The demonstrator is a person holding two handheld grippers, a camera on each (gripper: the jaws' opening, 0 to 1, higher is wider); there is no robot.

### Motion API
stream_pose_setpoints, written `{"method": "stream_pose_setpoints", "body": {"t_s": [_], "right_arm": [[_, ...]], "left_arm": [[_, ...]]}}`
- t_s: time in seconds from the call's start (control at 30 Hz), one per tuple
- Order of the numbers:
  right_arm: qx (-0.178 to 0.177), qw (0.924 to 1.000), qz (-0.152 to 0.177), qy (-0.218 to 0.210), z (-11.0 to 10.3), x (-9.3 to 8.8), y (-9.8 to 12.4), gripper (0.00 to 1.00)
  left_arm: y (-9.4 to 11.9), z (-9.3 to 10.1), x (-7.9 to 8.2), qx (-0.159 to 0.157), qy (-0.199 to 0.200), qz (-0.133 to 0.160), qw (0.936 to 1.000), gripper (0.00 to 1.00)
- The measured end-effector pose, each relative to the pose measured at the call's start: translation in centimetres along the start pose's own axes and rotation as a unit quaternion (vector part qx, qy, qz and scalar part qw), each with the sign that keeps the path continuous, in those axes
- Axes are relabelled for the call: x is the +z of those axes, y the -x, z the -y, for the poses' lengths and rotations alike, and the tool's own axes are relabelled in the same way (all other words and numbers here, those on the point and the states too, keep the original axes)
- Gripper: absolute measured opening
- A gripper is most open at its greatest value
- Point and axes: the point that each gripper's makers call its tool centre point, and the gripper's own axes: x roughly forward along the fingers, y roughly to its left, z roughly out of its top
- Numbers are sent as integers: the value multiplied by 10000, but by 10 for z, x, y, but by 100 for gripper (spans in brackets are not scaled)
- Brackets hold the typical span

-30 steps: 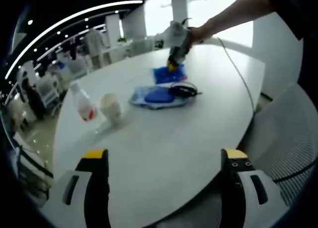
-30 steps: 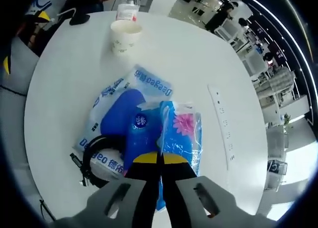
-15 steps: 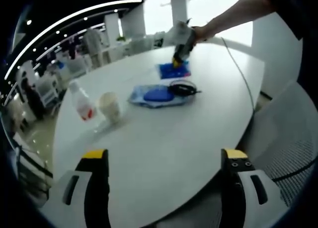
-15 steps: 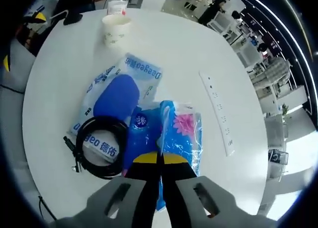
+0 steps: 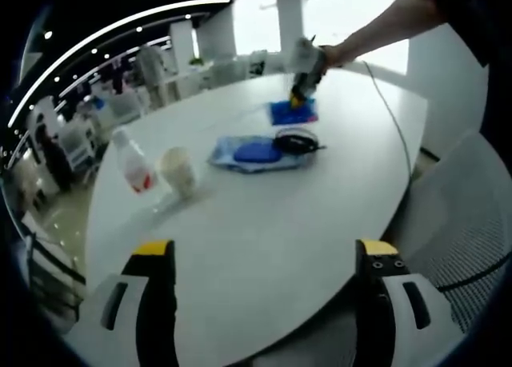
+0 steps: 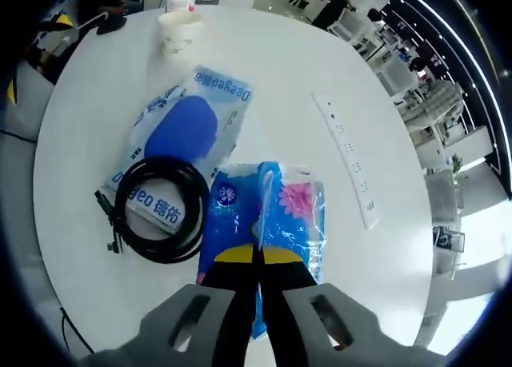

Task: Arrange the tabletop items into an orderly group along one side of the table until the central work area is clear of visible clutter.

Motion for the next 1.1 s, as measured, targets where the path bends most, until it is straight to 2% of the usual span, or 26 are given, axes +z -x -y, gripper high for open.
{"method": "stream_pose_setpoints", "body": {"t_s": [0.67, 1.1], "right_arm": [[-49, 9985, -281, -460, -8, -40, -7, 0], [-28, 9971, -344, -679, -15, -51, -16, 0]], "left_arm": [[0, 0, -3, -6, -30, -66, 10000, 89], [-1, -1, -7, -2, -28, -170, 9999, 87]]}}
